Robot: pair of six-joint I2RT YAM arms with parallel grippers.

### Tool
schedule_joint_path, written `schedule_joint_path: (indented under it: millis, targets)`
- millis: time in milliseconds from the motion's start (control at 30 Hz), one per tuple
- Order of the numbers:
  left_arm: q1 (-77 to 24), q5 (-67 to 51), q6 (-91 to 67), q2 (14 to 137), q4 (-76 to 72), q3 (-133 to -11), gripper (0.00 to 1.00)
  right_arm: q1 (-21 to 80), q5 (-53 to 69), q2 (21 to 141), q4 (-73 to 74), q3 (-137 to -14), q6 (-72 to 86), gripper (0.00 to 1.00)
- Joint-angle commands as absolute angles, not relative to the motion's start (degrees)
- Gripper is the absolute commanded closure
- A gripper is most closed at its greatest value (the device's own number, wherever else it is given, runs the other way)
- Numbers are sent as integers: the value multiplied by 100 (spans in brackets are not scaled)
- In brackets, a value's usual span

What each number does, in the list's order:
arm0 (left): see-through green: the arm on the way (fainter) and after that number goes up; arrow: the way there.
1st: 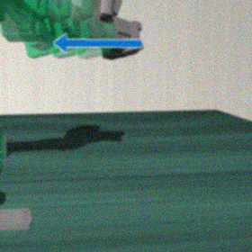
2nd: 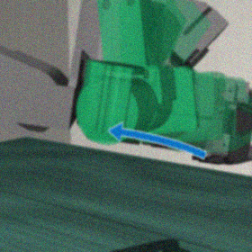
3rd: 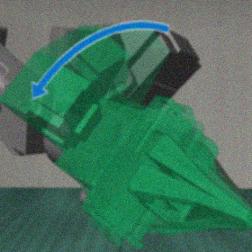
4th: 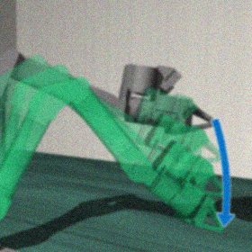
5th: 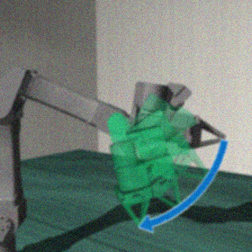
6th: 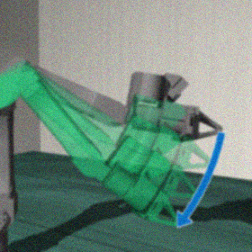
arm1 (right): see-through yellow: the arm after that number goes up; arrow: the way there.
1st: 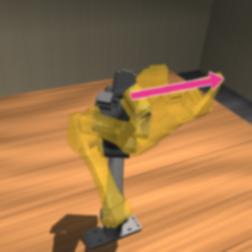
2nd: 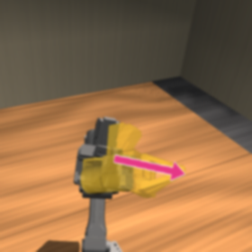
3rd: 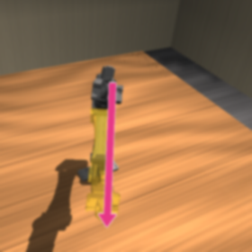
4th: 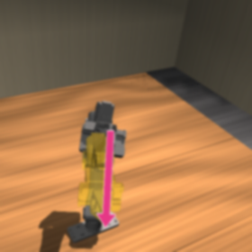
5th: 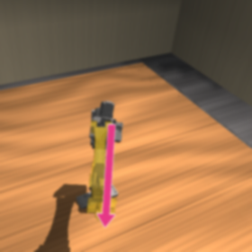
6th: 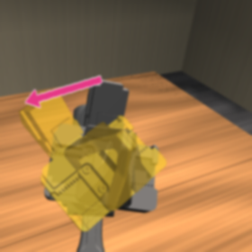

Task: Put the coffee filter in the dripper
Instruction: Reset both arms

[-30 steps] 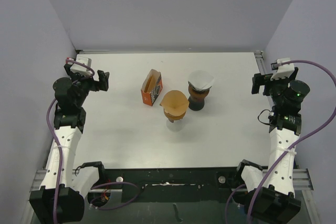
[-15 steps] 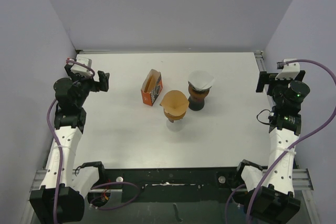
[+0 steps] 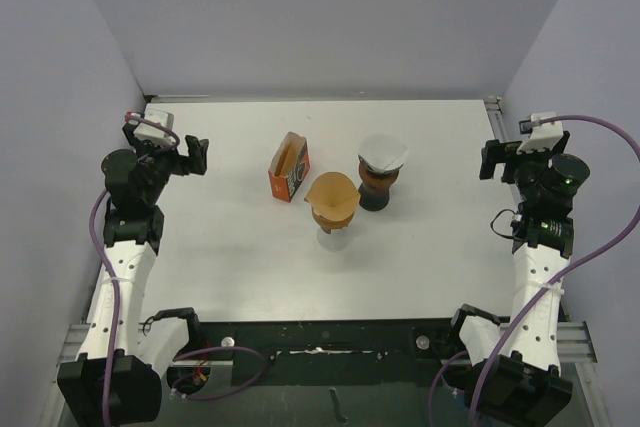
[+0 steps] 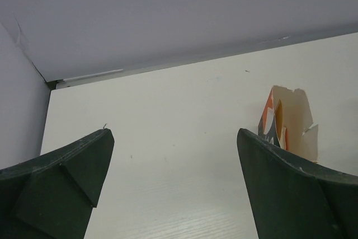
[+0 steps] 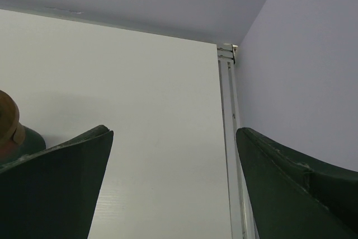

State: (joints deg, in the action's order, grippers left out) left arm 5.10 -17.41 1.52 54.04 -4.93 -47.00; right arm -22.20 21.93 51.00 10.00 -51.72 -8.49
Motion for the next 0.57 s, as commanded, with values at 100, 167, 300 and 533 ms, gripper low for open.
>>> schedule_joint_path:
  millis: [100,167,300,533]
  targets:
    - [595,-1814,-301,5328,-1456,-4572,8,-2265,2541,5050,809,-5237,-890,2]
    - [605,-1828,-537,5327,-1606,-4526,8,-2263,2540,5045,809,-5238,-888,2]
    - [615,-1873,-602,5330,-1731,-4468,8,-2261,2502,5036,811,-5247,-859,2]
    - [624,-2170,-498,5328,-1697,-4454,9,-2260,2463,5021,825,-5300,-826,2]
